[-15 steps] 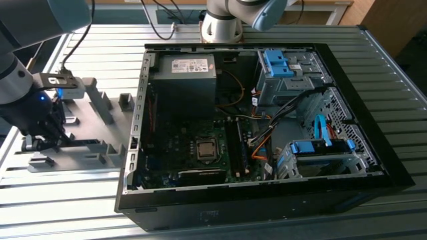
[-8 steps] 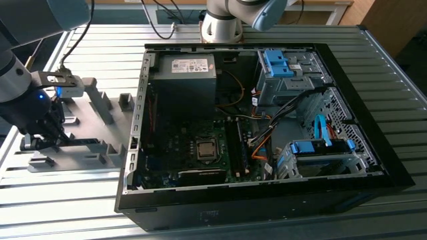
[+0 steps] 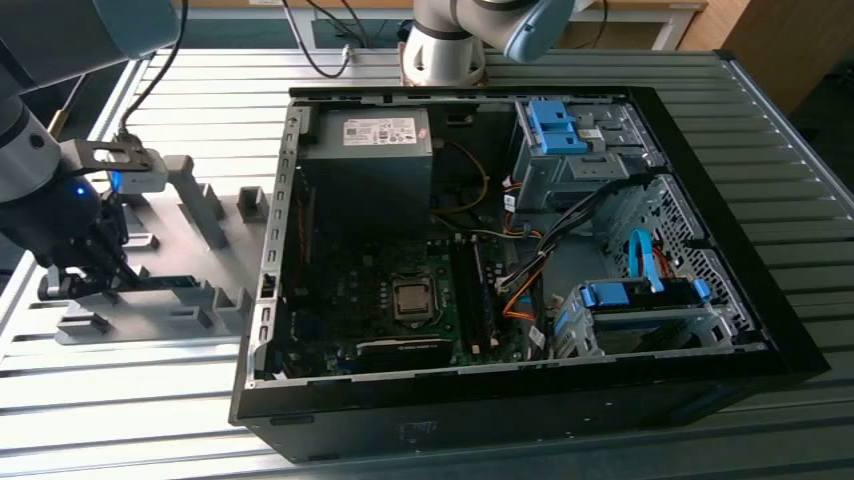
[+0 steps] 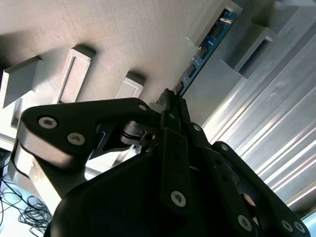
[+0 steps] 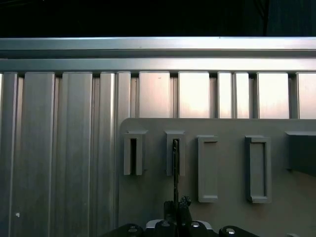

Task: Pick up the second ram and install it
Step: 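Pick up the second ram and move it above second insertion slot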

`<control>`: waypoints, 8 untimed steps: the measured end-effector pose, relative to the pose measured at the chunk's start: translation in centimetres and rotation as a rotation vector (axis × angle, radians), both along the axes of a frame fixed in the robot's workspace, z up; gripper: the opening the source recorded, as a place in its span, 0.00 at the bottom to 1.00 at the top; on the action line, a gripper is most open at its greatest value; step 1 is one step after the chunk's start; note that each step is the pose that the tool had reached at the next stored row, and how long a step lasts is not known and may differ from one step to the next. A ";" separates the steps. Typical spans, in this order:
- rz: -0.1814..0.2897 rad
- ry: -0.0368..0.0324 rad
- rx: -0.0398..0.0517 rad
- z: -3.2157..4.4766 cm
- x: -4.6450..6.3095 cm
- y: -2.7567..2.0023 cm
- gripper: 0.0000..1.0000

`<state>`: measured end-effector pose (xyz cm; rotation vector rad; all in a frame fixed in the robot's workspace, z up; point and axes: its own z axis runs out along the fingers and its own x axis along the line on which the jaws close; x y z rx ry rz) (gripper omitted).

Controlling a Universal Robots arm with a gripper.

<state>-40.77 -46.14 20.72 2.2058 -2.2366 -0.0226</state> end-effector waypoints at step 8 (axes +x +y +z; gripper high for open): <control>0.000 0.0001 0.0000 0.40 0.0 0.00 0.14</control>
